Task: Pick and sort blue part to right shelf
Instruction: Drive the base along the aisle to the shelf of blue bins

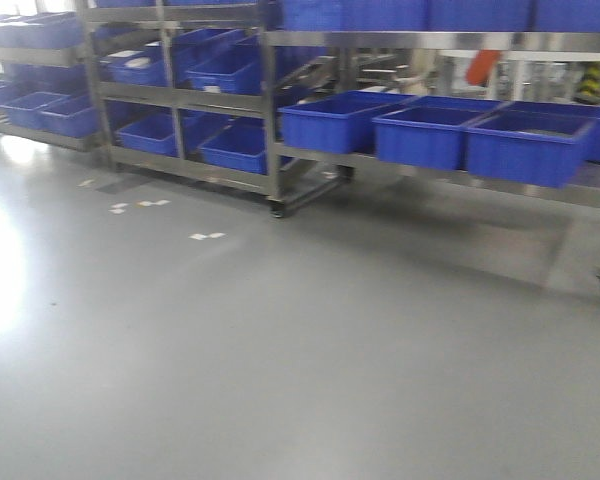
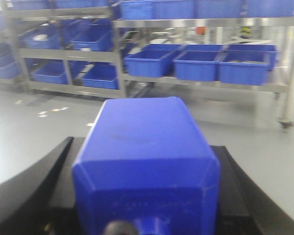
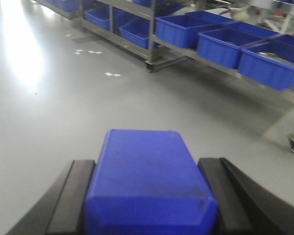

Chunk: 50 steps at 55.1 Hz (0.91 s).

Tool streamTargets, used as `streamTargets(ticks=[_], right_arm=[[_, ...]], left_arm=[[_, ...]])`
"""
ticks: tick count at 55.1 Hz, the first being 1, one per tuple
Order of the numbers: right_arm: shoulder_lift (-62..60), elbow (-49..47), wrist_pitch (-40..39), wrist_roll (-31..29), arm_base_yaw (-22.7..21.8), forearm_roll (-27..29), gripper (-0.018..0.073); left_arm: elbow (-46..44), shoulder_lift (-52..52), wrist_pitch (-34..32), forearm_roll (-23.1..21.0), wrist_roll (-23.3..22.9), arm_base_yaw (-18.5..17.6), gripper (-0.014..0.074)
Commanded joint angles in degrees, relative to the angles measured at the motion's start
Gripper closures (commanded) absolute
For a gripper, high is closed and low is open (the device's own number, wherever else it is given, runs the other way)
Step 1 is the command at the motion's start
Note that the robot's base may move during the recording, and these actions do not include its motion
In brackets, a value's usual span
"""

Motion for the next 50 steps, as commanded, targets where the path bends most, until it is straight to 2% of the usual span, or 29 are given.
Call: streamTargets(ticks=[1, 50], right_arm=[[1.26, -1.31, -5.39, -0.5, -0.2, -1.08, 0.0259], [1.26, -1.31, -5.34, -0.5, -0.19, -1.08, 0.0259]], left_arm=[[-1.54, -0.46, -5.05, 0.49, -0.41, -0.13, 0.0275], [-1.54, -0.46, -5.18, 0.23, -0.41, -0.13, 0.0275]])
